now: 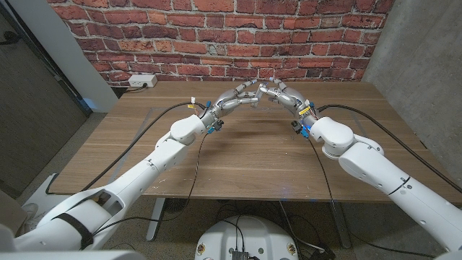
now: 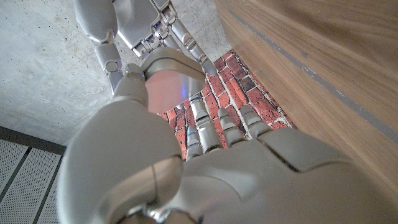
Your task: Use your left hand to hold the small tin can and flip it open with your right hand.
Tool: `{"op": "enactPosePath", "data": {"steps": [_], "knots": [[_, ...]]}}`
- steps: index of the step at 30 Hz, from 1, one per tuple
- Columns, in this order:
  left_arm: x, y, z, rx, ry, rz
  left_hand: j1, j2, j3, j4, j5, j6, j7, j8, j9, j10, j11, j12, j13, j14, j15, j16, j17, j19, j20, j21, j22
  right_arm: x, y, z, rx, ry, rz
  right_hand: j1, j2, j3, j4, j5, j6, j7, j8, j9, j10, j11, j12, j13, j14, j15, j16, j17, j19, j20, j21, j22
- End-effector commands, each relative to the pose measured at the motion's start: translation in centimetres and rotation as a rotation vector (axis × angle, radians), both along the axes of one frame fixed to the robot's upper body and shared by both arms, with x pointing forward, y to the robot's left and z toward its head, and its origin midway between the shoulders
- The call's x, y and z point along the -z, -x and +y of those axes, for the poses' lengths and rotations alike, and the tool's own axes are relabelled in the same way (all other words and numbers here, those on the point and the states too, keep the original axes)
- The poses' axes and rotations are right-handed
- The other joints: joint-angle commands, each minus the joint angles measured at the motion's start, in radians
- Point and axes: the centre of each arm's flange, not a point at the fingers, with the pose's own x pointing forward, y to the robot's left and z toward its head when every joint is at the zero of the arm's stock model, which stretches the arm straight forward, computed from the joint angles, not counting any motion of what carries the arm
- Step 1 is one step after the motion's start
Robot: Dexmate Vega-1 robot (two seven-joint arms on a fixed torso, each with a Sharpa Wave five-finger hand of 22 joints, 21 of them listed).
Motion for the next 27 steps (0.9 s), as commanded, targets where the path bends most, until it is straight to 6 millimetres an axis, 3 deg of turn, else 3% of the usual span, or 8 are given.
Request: {"op": "enactPosePath", "data": {"steps": [1, 17, 27], "knots": [[0.00, 0.02, 0.11, 0.004, 0.000, -0.001, 0.018, 0.027, 0.013, 0.007, 0.006, 0.003, -0.001, 0.001, 0.003, 0.102, -0.092, 0.002, 0.004, 0.011, -0.124, 0.006, 0.003, -0.002, 0.000, 0.001, 0.003, 0.12, 0.11, 0.27, -0.005, -0.014, 0.004, 0.023, 0.004, 0.005, -0.009, 0.006, 0.015, -0.003, 0.008, 0.000, 0.037, -0.013, 0.018, 0.006, 0.024, -0.082, 0.007, 0.002, 0.004, -0.009, -0.001, 0.002], [0.01, 0.03, 0.38, 0.011, 0.002, -0.002, 0.017, 0.027, 0.013, 0.008, 0.006, 0.005, 0.003, 0.001, 0.003, 0.106, -0.092, 0.002, 0.006, 0.016, -0.123, 0.006, 0.003, -0.003, 0.002, 0.000, 0.003, 0.22, 0.19, 0.27, 0.018, -0.041, 0.004, 0.061, 0.017, 0.018, -0.016, 0.003, 0.038, -0.009, 0.011, 0.000, 0.070, -0.023, 0.029, 0.015, 0.045, -0.102, 0.011, 0.001, 0.011, -0.016, 0.001, 0.002], [0.03, 0.07, 0.41, 0.016, 0.003, 0.000, 0.015, 0.028, 0.015, 0.009, 0.006, 0.007, 0.002, 0.001, 0.003, 0.110, -0.092, 0.001, 0.008, 0.020, -0.123, 0.006, 0.002, -0.002, 0.000, 0.001, 0.003, 0.34, 0.26, 0.24, 0.023, -0.056, 0.005, 0.095, 0.044, 0.035, -0.016, -0.001, 0.067, -0.015, 0.017, 0.000, 0.108, -0.025, 0.041, 0.025, 0.071, -0.118, 0.016, 0.002, 0.023, -0.023, 0.003, 0.003]]}}
